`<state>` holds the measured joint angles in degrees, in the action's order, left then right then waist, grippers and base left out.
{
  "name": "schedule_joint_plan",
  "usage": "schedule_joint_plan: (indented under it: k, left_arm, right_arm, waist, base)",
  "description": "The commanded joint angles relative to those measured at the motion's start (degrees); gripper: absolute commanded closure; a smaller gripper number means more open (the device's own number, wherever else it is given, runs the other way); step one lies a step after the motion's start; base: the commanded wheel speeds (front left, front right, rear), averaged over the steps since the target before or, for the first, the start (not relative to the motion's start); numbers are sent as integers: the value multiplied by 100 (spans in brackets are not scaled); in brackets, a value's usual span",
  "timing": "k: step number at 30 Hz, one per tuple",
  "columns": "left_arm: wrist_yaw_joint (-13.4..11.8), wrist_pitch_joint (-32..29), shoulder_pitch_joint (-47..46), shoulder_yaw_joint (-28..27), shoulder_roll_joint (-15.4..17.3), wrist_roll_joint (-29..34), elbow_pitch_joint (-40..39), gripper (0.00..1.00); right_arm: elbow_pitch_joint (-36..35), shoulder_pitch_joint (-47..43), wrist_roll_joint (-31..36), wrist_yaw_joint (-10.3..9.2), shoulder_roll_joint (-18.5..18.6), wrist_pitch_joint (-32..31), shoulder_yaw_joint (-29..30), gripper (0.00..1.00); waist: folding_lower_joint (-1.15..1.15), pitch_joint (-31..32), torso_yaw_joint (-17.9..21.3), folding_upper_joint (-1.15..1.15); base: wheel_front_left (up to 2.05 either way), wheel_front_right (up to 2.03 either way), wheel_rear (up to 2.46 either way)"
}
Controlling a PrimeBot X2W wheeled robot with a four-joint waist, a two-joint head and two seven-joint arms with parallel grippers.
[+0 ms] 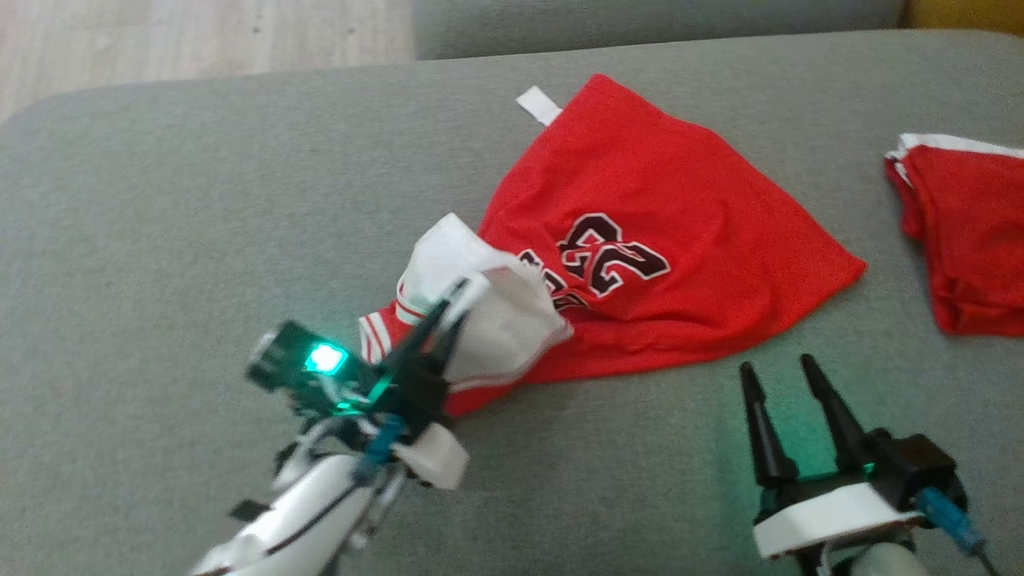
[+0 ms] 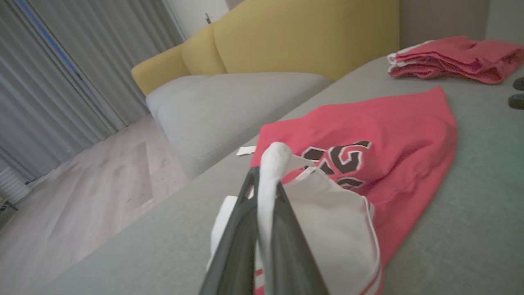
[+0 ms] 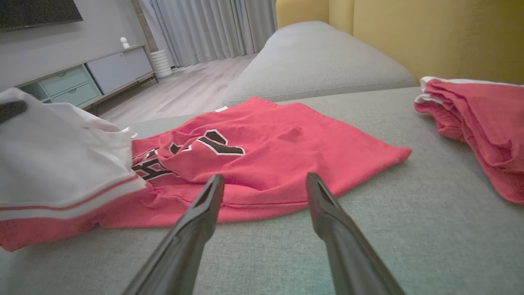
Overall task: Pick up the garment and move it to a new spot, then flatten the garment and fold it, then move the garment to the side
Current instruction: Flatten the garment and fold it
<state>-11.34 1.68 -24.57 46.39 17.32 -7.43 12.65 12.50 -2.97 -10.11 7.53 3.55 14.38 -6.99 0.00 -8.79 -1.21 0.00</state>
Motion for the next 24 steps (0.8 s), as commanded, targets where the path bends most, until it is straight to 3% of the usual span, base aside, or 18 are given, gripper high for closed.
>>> schedule_joint_plan:
  k: [1,6,12,17,24]
  left_arm:
    - [-122,55,-49,-370,315,-44,-367,100]
    - [-355,10,90,-814,887,-129,-1060,100]
    - [-509,-27,79,-1276,1408,-225,-1214,100]
    - [-529,-2,10,-1454,1608,-283,-1170,100]
    - [-496,60,-111,-1465,1597,-332,-1011,100]
  right_arm:
    - [-168,205,-39,-4,97,62,-32,0]
    - [174,489,-52,-4,437,62,220,0]
    - [912,927,-33,-4,816,62,78,0]
    - [1308,1352,-51,-4,1046,47,-238,0]
    - [1718,1609,-344,-4,1140,-204,-934,0]
  waist:
    - [0,11,-174,0]
    - [0,-45,-519,0]
    - [0,-135,-721,0]
    - [0,-187,-736,0]
    - [0,-226,-809,0]
  base:
    - [0,0,0]
    - [0,0,0]
    - [0,0,0]
    - [0,0,0]
    - [0,0,0]
